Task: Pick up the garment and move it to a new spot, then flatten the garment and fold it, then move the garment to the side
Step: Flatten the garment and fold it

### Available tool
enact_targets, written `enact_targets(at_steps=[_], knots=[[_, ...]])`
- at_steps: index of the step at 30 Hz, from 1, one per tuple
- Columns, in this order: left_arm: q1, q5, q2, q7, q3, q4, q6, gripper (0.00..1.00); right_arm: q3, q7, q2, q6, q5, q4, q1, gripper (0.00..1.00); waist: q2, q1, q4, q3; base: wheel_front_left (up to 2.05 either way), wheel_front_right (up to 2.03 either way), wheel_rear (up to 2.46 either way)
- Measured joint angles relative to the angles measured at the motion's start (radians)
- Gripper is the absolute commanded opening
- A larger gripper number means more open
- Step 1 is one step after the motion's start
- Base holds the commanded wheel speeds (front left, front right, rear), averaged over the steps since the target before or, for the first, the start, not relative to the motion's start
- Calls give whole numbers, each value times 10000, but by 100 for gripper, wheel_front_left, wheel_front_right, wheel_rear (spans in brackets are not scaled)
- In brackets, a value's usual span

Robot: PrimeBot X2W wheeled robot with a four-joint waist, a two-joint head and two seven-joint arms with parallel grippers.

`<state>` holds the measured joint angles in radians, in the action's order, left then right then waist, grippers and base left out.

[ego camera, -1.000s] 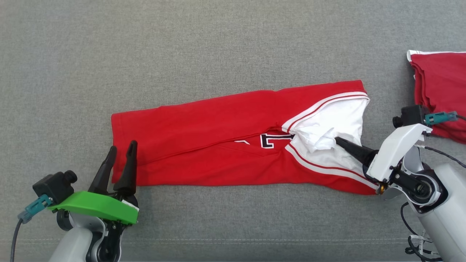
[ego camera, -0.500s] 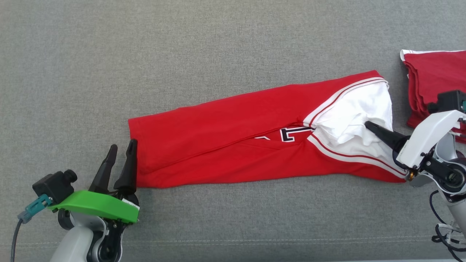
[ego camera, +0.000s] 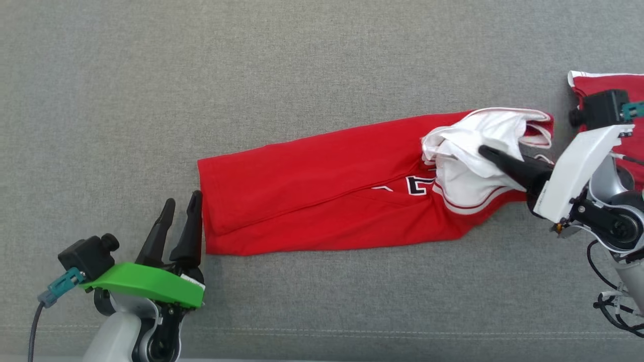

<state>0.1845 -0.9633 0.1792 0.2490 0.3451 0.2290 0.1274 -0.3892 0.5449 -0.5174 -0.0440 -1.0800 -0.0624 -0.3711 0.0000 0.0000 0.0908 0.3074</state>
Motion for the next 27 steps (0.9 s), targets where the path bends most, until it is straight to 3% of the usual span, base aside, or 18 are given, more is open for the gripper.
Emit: enact_targets(at_steps=[6, 18, 27], knots=[[32, 0, -109, 0, 88, 100, 0, 100, -915, 725, -104, -176, 548, 725, -386, 0, 0, 0, 314, -44, 0, 0, 0], [175, -31, -909, 0, 374, 366, 0, 100, -1954, 2865, -961, -142, 1220, 1336, -1336, 0, 0, 0, 1293, -395, 0, 0, 0], [205, -102, -1112, 0, 1156, 531, 0, 100, -2339, 4140, -803, 382, 1175, 1348, -1800, 0, 0, 0, 2316, -701, 0, 0, 0]])
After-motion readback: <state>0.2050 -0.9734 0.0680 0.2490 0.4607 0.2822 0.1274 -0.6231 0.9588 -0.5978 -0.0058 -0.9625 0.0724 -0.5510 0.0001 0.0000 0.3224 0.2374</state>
